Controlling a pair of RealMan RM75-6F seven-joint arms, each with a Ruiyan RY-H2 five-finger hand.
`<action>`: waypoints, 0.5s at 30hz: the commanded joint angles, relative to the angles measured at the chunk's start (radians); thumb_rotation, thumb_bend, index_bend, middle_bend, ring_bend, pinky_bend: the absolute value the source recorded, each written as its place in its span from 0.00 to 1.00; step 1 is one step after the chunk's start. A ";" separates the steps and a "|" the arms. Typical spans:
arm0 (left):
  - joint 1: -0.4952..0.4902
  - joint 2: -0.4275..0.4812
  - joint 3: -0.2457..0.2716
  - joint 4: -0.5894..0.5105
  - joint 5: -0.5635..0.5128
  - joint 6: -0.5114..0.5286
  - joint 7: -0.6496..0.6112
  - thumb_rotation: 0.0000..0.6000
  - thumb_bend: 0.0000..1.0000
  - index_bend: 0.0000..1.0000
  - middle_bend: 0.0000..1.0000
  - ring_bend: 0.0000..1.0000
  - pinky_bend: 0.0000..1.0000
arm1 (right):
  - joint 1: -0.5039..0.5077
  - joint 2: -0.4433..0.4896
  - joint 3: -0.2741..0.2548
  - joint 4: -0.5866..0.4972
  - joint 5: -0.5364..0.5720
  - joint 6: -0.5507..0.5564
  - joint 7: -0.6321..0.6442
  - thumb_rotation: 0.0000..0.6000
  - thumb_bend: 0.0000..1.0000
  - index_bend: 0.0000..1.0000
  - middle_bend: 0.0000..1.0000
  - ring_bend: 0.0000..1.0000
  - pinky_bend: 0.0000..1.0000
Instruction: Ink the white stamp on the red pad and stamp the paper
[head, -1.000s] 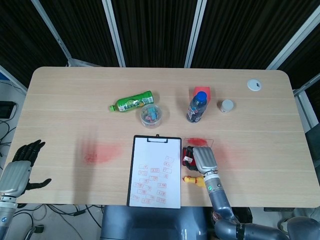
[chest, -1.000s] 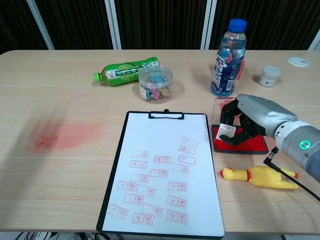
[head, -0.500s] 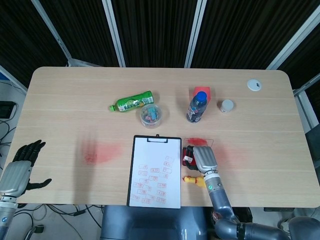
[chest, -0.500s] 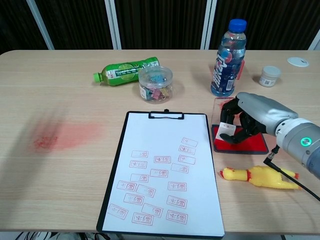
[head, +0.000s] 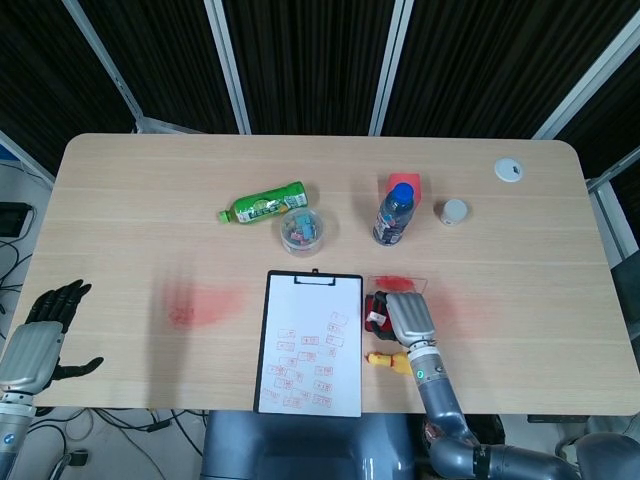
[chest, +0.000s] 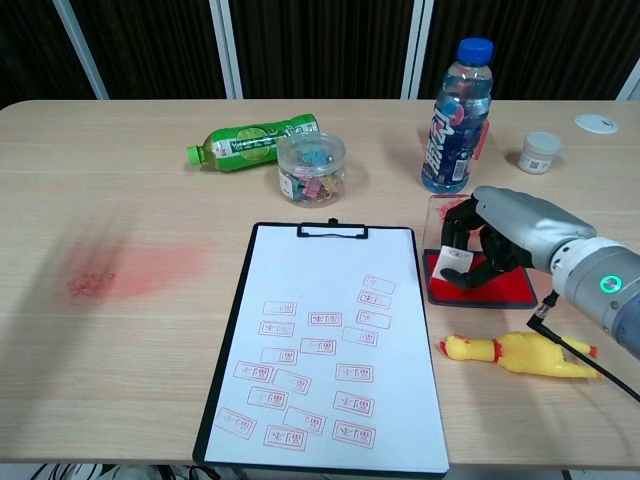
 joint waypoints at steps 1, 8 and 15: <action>0.000 0.000 0.000 0.000 0.000 0.000 0.000 1.00 0.01 0.00 0.00 0.00 0.00 | -0.002 -0.006 -0.003 0.008 0.002 -0.003 0.005 1.00 1.00 0.86 0.71 0.77 0.89; 0.000 0.000 -0.001 0.000 -0.002 0.000 0.000 1.00 0.01 0.00 0.00 0.00 0.00 | -0.003 -0.013 -0.005 0.017 -0.004 -0.004 0.013 1.00 1.00 0.86 0.71 0.77 0.89; 0.000 0.000 -0.001 -0.001 -0.002 0.002 0.001 1.00 0.01 0.00 0.00 0.00 0.00 | -0.006 -0.005 0.001 0.003 -0.015 0.006 0.020 1.00 1.00 0.86 0.71 0.77 0.89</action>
